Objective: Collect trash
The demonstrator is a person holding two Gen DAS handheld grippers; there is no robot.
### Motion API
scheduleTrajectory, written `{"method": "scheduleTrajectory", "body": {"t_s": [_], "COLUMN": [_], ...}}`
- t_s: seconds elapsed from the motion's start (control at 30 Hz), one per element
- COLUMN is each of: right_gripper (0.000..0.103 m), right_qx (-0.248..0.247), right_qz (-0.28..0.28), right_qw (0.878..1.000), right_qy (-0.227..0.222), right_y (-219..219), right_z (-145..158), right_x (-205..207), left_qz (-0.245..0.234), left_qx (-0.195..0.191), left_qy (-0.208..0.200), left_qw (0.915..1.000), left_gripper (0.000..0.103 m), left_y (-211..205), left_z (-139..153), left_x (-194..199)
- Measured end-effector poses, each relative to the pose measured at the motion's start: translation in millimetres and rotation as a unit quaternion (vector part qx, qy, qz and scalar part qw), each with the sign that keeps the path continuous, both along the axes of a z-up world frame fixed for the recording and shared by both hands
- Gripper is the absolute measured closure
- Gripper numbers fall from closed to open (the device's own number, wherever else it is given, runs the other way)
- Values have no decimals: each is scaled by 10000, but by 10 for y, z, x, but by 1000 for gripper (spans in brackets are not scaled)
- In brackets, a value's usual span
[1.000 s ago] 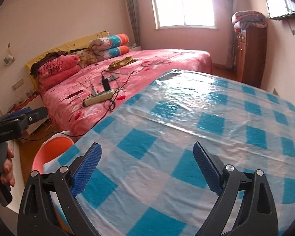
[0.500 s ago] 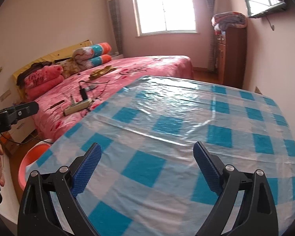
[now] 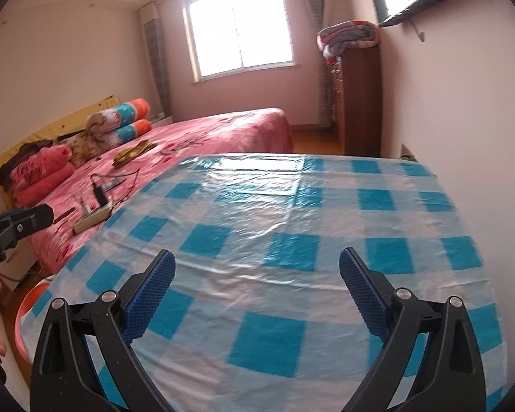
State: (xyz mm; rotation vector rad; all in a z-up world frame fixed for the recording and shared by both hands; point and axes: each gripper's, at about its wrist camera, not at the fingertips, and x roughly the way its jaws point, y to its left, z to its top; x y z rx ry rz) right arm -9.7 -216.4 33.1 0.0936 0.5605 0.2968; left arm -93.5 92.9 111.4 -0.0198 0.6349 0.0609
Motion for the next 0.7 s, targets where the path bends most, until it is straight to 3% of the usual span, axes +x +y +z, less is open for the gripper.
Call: {"method": "scheduleTrajectory", "body": {"t_s": [0.7], "right_gripper": [8], "right_qx": [-153], "right_qz": [-1001], "right_qw": [9945], "right_qy": [-256], "right_y": [-733], "right_z": [19], "right_x": [64], "left_qz": [-570], "left_qx": [282], "left_qy": [-48], "left_qw": [9980], "left_gripper": [6], "left_y": [-963], "left_z": [-42], "left_x": [292]}}
